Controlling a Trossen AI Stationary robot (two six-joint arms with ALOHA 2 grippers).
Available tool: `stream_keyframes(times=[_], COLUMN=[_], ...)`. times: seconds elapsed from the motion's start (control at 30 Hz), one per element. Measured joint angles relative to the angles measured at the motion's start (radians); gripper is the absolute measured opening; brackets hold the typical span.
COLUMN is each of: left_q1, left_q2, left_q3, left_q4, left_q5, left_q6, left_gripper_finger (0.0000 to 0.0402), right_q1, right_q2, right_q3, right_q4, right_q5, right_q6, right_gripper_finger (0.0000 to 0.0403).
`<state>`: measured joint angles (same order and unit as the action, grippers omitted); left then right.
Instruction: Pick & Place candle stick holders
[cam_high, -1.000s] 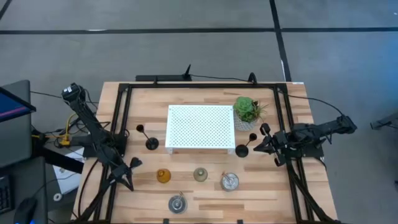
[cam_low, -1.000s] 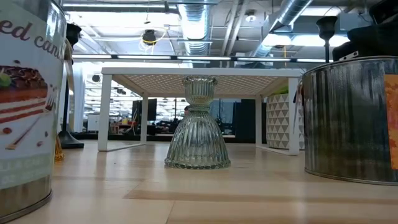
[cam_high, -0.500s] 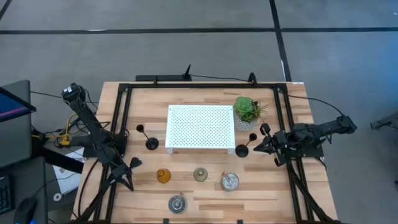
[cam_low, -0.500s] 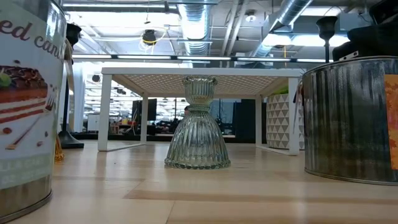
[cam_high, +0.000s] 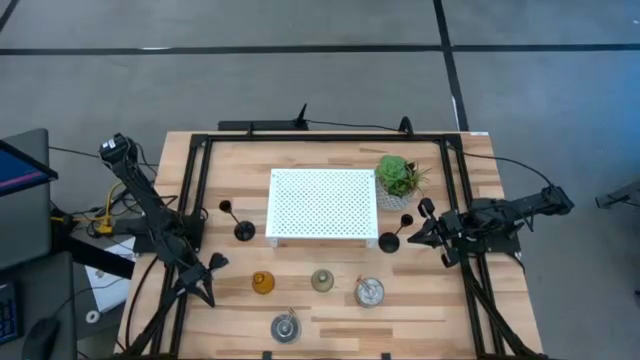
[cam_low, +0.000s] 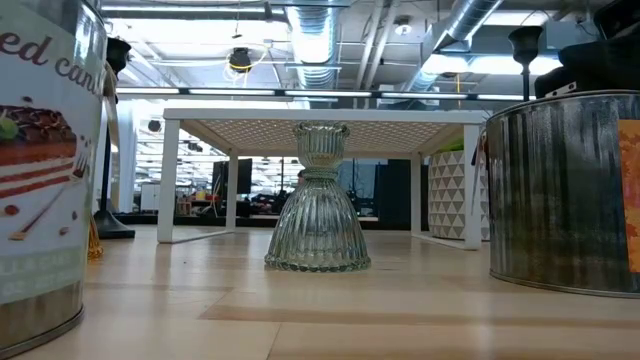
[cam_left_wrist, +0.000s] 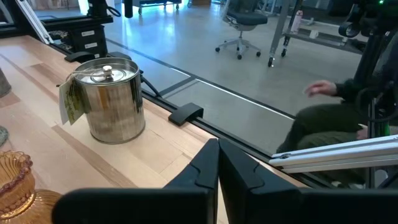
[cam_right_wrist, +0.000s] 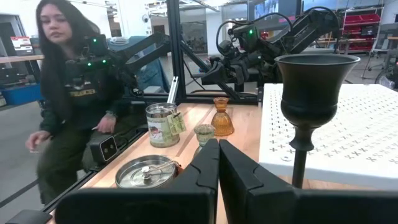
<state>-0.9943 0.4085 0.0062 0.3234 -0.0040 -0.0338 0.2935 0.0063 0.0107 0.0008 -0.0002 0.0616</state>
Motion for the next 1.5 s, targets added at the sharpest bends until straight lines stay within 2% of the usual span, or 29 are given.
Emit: stream_keyframes(times=[1.5], left_q1=[0.000], left_q2=[0.000], left_q3=[0.000], left_q4=[0.000], left_q5=[0.000], left_q6=[0.000], left_gripper_finger=[0.0008], right_q1=[0.000], right_q2=[0.000], right_q3=[0.000], right_q4=[0.000], right_q5=[0.000], right_q6=[0.000], right_gripper_finger=[0.0000])
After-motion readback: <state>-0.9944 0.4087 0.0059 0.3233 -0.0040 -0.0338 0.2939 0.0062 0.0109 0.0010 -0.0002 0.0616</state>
